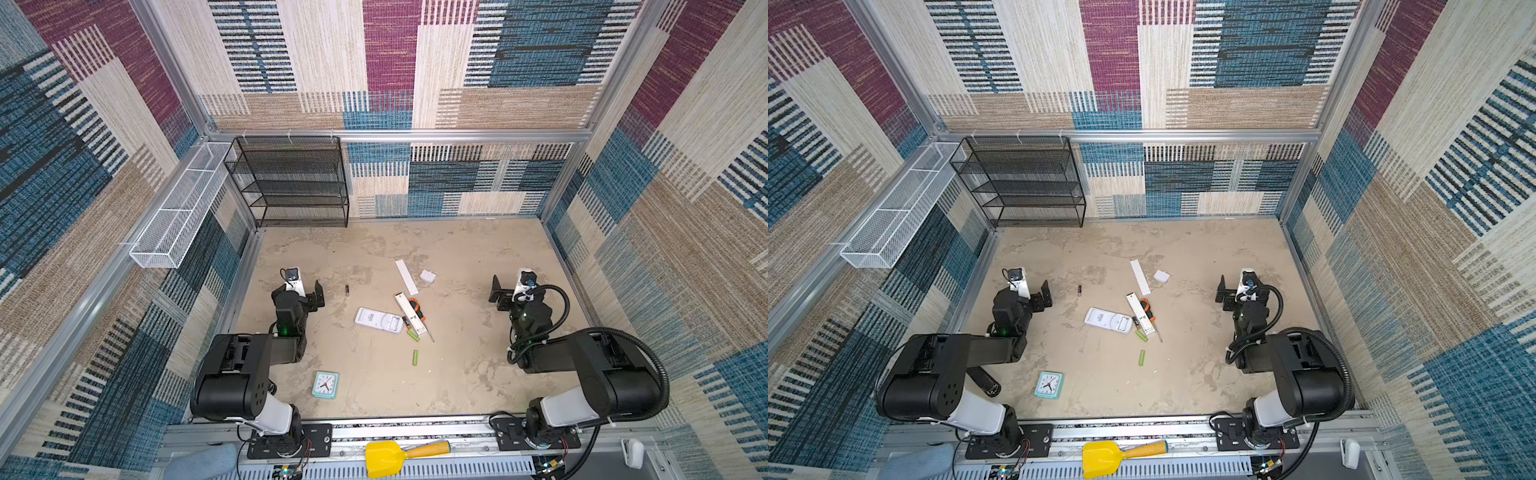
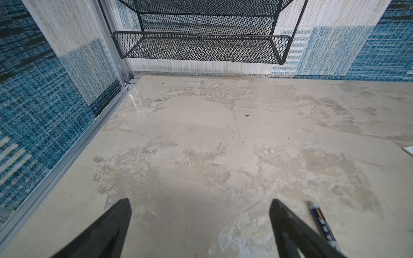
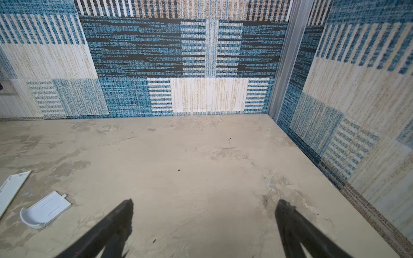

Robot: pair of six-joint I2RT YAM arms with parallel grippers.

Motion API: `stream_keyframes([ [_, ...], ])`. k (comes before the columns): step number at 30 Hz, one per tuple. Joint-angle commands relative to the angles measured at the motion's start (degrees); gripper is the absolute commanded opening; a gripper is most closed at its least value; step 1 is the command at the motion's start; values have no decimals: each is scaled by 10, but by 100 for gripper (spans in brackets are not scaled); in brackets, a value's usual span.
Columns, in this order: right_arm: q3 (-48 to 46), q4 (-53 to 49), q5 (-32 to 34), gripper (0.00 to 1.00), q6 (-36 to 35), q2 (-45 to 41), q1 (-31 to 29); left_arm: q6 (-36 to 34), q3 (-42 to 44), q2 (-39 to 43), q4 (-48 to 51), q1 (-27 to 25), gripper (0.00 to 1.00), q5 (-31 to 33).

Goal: Unload the batteries from the remote control

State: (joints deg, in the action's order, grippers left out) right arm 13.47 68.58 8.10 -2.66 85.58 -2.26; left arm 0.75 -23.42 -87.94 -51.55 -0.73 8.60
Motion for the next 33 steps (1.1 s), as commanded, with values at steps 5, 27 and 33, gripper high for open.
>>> stream_keyframes([
  [5,-22,65,-44,100,27,26,23,-7,-6,0,42,6,99,-14],
  [27,-21,60,-44,100,26,23,23,-6,-9,-2,48,6,99,-17],
  [33,-21,60,-43,100,26,23,23,-7,-10,-3,48,6,99,-17],
])
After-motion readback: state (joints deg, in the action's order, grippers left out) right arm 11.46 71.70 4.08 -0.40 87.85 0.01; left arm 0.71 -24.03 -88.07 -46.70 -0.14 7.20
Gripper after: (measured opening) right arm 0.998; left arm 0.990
